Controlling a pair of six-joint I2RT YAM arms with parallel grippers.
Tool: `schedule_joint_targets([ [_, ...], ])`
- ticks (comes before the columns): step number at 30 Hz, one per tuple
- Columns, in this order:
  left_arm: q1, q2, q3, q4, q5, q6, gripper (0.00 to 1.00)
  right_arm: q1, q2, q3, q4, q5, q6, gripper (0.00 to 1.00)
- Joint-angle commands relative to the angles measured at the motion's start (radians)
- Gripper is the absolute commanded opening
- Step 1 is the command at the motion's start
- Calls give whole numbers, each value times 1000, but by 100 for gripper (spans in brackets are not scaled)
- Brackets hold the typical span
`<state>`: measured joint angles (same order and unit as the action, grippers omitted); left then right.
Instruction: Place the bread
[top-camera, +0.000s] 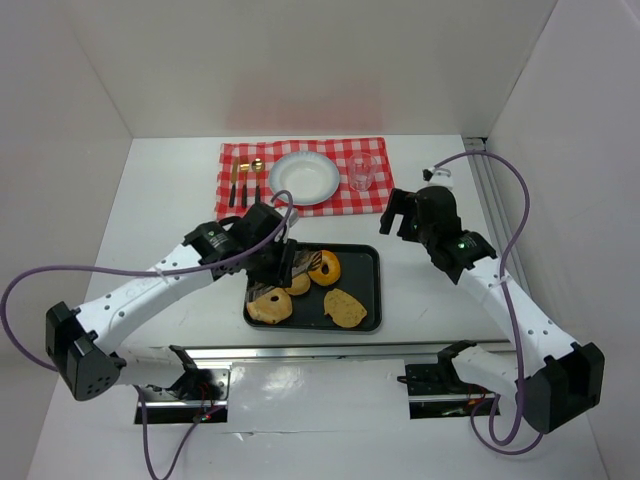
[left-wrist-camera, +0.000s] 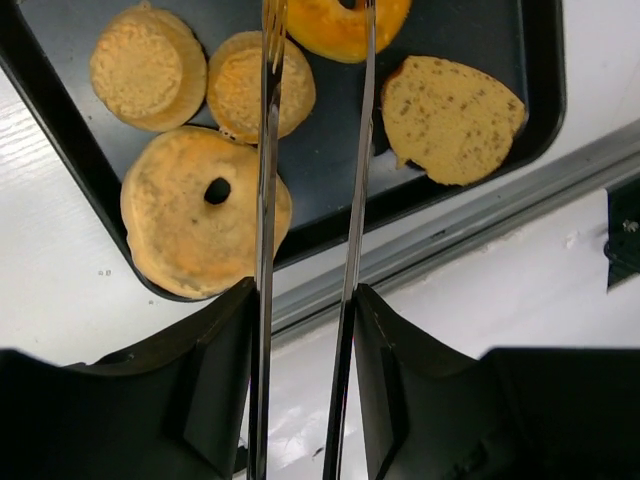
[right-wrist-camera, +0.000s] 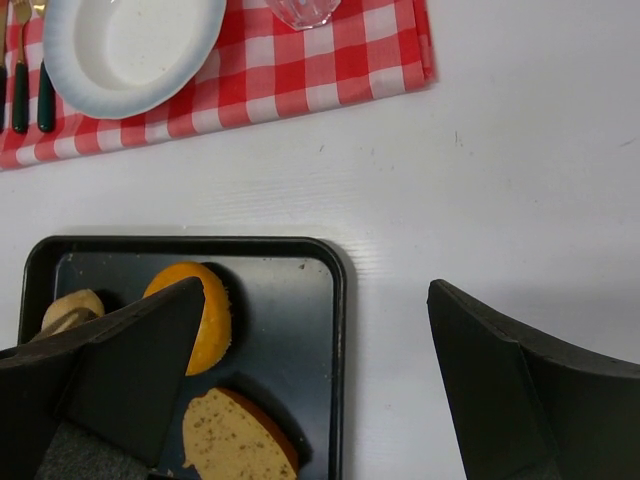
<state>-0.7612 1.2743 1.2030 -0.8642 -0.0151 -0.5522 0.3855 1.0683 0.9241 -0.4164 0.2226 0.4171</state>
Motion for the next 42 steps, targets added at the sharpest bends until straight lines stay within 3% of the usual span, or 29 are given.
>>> schedule_joint_targets([
  [1,-13,22,41,22,-68,-77,53,-5,-25,50,-41,9,-9,100],
  [6,-13,22,41,51,-103,-86,65,-5,-25,50,-41,9,0,100],
  [26,-13,200,41,114,-49,-68,61,-5,-7,41,-21,-34,19,100],
  [34,-23,254,107,36,-49,-55,60,-5,2,22,-12,-25,19,100],
  [35,-23,254,107,36,-25,-55,57,-5,2,22,-12,-25,29,100],
  [39,-32,234,142,36,3,-46,24,-5,2,13,-12,-25,29,100],
  [42,-32,224,188,-17,-19,-46,16,-5,12,22,-12,-25,29,100],
])
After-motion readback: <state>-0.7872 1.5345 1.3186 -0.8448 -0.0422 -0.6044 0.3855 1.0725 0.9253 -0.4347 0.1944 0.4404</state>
